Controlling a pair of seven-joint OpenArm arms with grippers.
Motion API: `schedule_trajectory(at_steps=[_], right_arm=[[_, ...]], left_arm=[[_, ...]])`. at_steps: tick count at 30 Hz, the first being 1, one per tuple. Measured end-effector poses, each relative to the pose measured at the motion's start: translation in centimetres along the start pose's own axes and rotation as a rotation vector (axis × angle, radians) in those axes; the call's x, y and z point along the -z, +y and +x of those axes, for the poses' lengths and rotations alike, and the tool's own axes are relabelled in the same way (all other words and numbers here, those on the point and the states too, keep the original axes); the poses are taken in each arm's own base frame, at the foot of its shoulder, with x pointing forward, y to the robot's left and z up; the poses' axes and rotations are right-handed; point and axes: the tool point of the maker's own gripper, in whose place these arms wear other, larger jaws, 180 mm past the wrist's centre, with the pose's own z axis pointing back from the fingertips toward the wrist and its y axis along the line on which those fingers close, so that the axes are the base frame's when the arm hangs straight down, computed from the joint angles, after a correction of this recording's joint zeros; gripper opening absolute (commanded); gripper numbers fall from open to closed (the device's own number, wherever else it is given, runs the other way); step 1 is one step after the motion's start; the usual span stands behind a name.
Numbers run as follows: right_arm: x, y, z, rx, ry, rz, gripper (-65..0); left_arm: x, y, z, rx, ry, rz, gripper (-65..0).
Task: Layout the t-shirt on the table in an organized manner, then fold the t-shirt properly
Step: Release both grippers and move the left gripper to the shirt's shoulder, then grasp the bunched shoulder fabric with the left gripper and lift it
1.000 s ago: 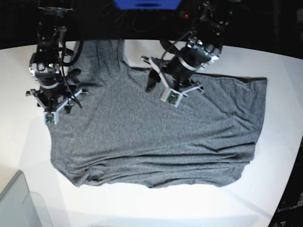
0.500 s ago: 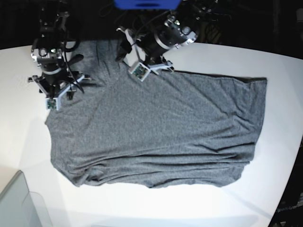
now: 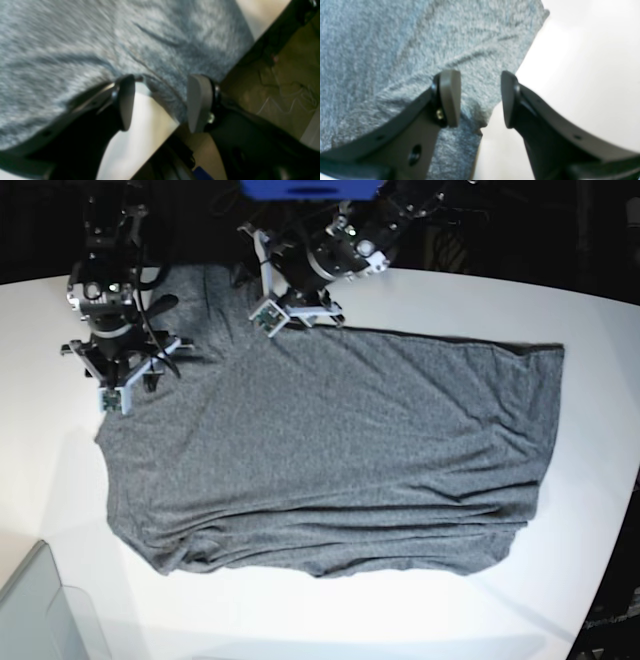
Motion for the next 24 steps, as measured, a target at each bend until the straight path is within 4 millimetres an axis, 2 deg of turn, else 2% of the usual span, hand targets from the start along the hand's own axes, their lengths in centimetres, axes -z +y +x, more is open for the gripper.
schedule_trajectory(at_steps=[4,8,12,18,19,24], right_arm=[[0.0,-0.1,0.0,-0.002,0.000,-0.001,-37.9],[0.0,-0.1,0.0,-0.002,0.000,-0.001,-37.9],[-0.1,0.0,-0.7,-0.004,0.017,0.000,-37.9],[-0.1,0.0,-0.7,-0.003,0.016,0.001,-37.9],[-0.1,0.0,-0.7,-0.003,0.016,0.001,-37.9],[-0.1,0.0,-0.7,-0.003,0.016,0.000,-37.9]], left_arm=[[0.3,0.5,0.3,0.009,-0.001,0.006,-32.3],[0.8,0.6,-0.8,0.004,0.029,0.007,-32.3],[2.2,-0.2,-0.5,0.075,0.040,-0.032,-32.3],[2.6,-0.7,-0.4,0.091,0.036,-0.049,-33.1],[2.6,-0.7,-0.3,0.090,0.035,-0.050,-35.4],[2.6,-0.1,-0.4,0.092,0.038,-0.038,-56.4]])
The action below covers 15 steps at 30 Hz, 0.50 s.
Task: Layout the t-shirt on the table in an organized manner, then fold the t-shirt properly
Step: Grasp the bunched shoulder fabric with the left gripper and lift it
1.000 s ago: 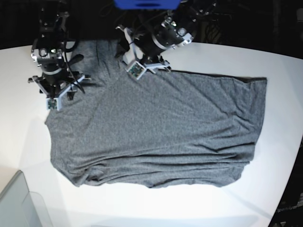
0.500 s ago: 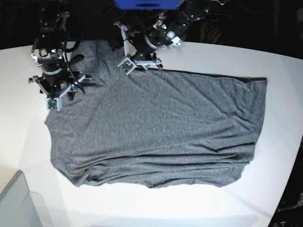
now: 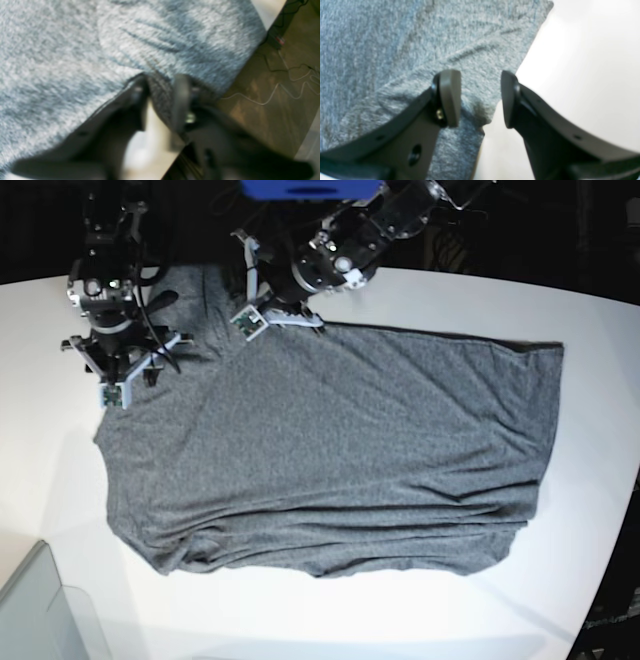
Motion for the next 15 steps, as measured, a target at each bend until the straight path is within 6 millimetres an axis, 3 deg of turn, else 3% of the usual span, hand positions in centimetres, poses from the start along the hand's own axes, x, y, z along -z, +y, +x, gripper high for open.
schedule_trajectory(at_steps=[2,7,15], right_arm=[[0.0,0.0,0.0,0.000,0.000,0.001,-37.9],[0.0,0.2,0.0,-0.009,0.000,0.010,-38.1],[-0.3,2.7,-0.6,-0.086,0.009,0.117,-38.0]], left_arm=[[-0.1,1.0,0.1,-0.021,-0.003,0.017,-65.0],[-0.9,4.6,0.4,-0.079,-0.014,0.102,-65.0],[-2.2,8.8,2.8,-0.090,-0.064,0.192,-64.9]])
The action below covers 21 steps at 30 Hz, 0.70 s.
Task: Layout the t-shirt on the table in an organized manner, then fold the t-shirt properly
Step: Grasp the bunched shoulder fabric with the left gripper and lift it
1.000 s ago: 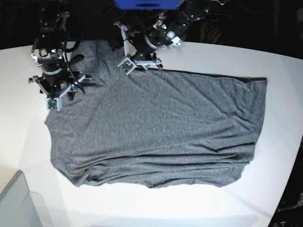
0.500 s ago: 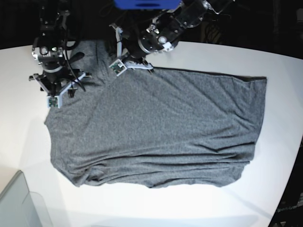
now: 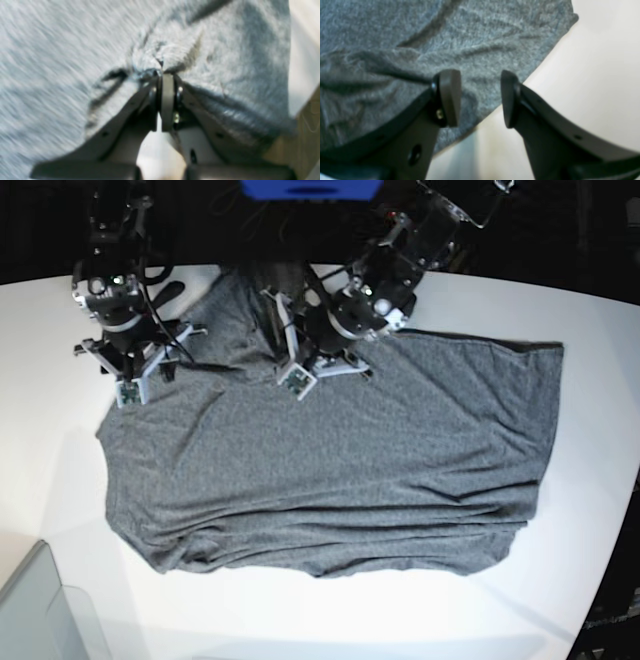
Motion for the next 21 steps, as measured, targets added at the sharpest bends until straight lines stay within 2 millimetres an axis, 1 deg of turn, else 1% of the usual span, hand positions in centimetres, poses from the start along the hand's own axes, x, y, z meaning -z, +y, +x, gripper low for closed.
schedule_trajectory(at_steps=[2,3,6,8,10,13,15,17,19,21], right_arm=[[-0.6,0.8,-0.8,-0.017,0.016,0.021,-38.0],[-0.9,1.5,-1.0,-0.049,0.018,0.049,-38.0],[-1.8,4.7,-1.8,-0.168,0.025,0.196,-38.0],[-2.1,6.0,-2.4,-0.204,0.032,0.256,-38.0],[-2.2,6.2,-2.6,-0.200,0.039,0.259,-38.0],[-2.3,6.6,-2.7,-0.196,0.038,0.271,-37.9],[-2.4,6.8,-3.3,-0.207,0.069,0.276,-37.9],[-2.5,7.4,-4.2,-0.227,0.114,0.292,-37.9],[-2.6,7.9,-4.6,-0.242,0.136,0.310,-37.9],[-2.7,8.0,-4.9,-0.270,0.154,0.316,-37.9]], left_arm=[[0.1,0.4,0.8,0.004,-0.019,0.008,-64.9],[0.1,0.5,1.1,0.006,-0.024,0.011,-64.9],[0.8,0.8,1.4,0.012,-0.014,0.007,-64.9],[1.4,1.5,1.8,0.014,-0.004,0.023,-64.9],[1.9,2.0,2.6,0.015,-0.018,0.032,-64.9],[2.7,2.3,2.7,0.013,-0.007,0.034,-64.9],[3.1,2.4,3.3,0.003,-0.009,0.033,-64.9],[3.4,3.0,4.5,-0.030,-0.034,0.041,-64.9],[3.4,4.1,6.4,-0.067,-0.073,0.067,-64.9],[3.5,5.0,7.7,-0.091,-0.097,0.083,-64.9]])
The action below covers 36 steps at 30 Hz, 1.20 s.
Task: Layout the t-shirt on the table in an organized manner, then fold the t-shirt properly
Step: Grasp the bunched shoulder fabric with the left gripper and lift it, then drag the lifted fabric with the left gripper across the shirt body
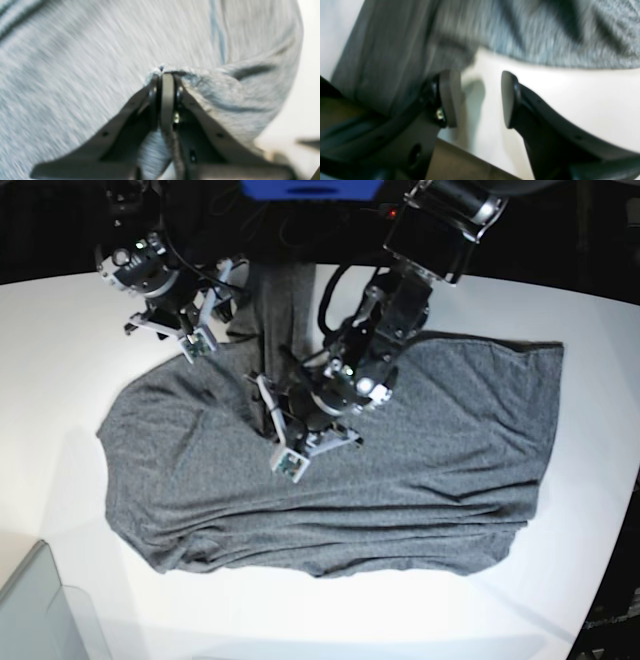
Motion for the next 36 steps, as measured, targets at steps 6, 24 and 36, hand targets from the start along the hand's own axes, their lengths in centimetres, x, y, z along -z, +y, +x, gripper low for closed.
schedule_trajectory(at_steps=[6,24,36], right_arm=[[0.3,1.7,-0.6,-0.062,0.057,0.049,-37.9],[-0.4,5.4,0.6,-0.171,0.042,0.134,-35.7],[-0.4,5.1,0.4,-0.182,0.046,0.130,-35.7]], left_arm=[[1.2,0.6,0.0,-0.050,0.024,0.011,-64.9],[2.2,4.4,1.1,-0.174,-0.009,0.081,-24.3],[-2.5,3.8,3.8,-0.303,-0.064,-0.023,-22.9]])
